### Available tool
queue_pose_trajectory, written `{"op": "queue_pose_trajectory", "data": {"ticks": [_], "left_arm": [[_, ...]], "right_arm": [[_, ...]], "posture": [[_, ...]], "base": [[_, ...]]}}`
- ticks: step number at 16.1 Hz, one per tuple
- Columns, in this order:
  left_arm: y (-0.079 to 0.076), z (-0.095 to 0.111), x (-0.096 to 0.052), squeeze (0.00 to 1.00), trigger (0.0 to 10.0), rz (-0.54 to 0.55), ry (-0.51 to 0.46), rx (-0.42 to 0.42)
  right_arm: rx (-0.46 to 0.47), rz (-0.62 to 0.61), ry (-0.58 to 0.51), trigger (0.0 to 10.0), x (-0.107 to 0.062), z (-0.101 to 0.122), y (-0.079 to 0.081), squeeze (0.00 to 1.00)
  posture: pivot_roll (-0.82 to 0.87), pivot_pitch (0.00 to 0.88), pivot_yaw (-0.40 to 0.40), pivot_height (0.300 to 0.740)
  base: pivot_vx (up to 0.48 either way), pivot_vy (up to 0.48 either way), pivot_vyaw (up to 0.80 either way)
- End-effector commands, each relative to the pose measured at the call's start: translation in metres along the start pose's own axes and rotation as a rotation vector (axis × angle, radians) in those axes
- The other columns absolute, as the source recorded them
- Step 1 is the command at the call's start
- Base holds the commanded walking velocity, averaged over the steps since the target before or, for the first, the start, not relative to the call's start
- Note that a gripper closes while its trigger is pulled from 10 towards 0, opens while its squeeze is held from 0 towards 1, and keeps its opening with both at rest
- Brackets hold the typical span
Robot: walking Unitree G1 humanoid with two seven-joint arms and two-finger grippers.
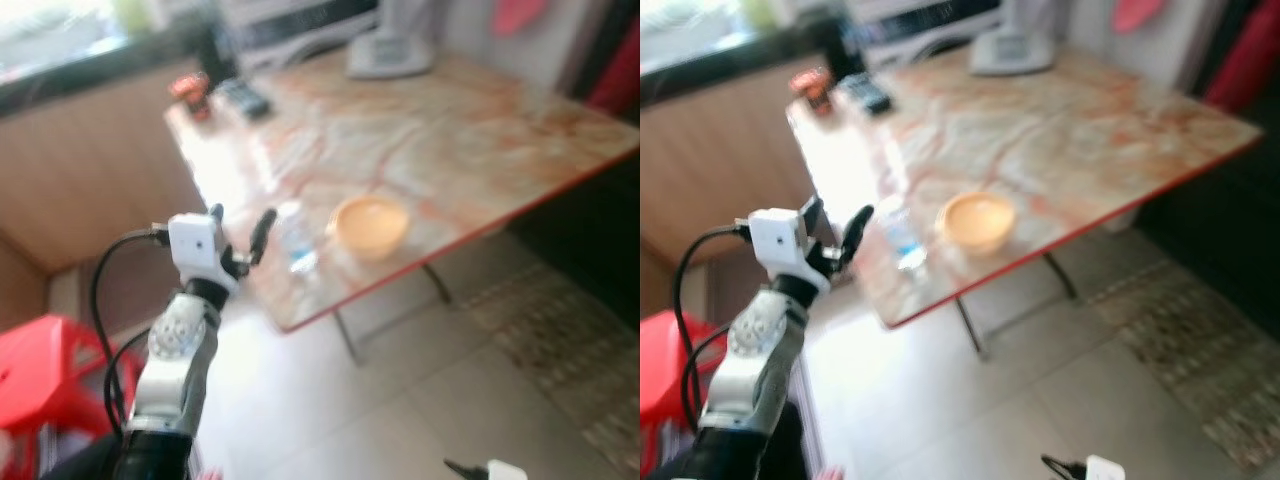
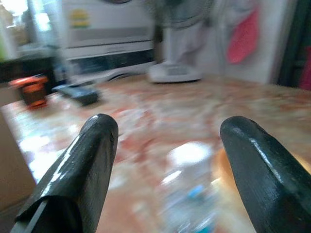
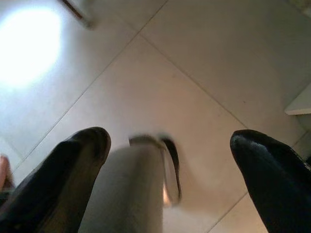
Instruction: Restocking fridge
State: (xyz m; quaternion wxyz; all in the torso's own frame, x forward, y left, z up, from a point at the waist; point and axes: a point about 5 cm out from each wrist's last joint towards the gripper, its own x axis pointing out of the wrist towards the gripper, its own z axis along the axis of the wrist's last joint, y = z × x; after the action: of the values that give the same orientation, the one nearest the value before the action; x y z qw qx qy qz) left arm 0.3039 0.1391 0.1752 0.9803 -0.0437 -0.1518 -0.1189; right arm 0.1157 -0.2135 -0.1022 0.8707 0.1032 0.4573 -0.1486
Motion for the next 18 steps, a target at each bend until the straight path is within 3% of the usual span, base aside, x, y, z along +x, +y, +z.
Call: {"op": "queue_pose_trajectory", "data": {"ticks": [1, 4, 6, 8, 11, 13, 15, 16, 18], "left_arm": [[-0.006, 0.006, 0.003, 0.0, 10.0, -0.023, -0.02, -0.006], [-0.006, 0.009, 0.002, 0.0, 10.0, -0.013, -0.028, -0.004], [-0.005, 0.014, 0.001, 0.0, 10.0, 0.008, -0.048, 0.002], [-0.008, 0.023, 0.004, 0.0, 10.0, -0.003, -0.078, -0.01], [-0.019, 0.034, 0.007, 0.0, 10.0, -0.061, -0.101, -0.032], [-0.021, 0.041, 0.005, 0.0, 10.0, -0.07, -0.122, -0.008], [-0.022, 0.06, 0.013, 0.0, 10.0, -0.061, -0.124, 0.012], [-0.017, 0.07, 0.022, 0.0, 10.0, -0.026, -0.06, 0.058], [-0.015, 0.071, 0.03, 0.0, 10.0, -0.045, 0.133, 0.009]], "right_arm": [[0.001, -0.017, 0.047, 10.0, -0.004, -0.014, -0.006, 0.0], [-0.011, -0.008, 0.041, 10.0, -0.004, -0.013, -0.006, 0.0], [-0.07, -0.003, 0.043, 10.0, -0.004, -0.012, -0.006, 0.0], [-0.048, -0.009, 0.042, 10.0, -0.004, -0.012, -0.006, 0.0], [-0.013, 0.001, 0.036, 10.0, -0.005, -0.013, -0.005, 0.0], [-0.025, 0.005, 0.042, 10.0, -0.005, -0.014, -0.004, 0.0], [-0.02, 0.006, 0.044, 10.0, -0.005, -0.015, -0.004, 0.0], [-0.041, 0.009, 0.063, 10.0, -0.004, -0.015, -0.003, 0.0], [-0.036, 0.017, 0.063, 10.0, -0.004, -0.015, -0.002, 0.0]], "posture": [[0.03, 0.081, 0.102, 0.74], [0.04, 0.088, 0.096, 0.74], [0.04, 0.091, 0.091, 0.74], [0.05, 0.086, 0.091, 0.74], [0.04, 0.077, 0.094, 0.74], [0.05, 0.076, 0.096, 0.74], [0.06, 0.079, 0.092, 0.74], [0.08, 0.078, 0.089, 0.74], [0.09, 0.073, 0.091, 0.74]], "base": [[0.296, 0.0, 0.0], [0.294, 0.0, 0.0], [0.292, 0.0, 0.28], [0.0, 0.0, 0.74], [0.0, 0.0, 0.0], [0.0, 0.0, 0.0], [0.0, 0.0, 0.0], [0.0, 0.0, 0.0], [0.0, 0.0, 0.0]]}}
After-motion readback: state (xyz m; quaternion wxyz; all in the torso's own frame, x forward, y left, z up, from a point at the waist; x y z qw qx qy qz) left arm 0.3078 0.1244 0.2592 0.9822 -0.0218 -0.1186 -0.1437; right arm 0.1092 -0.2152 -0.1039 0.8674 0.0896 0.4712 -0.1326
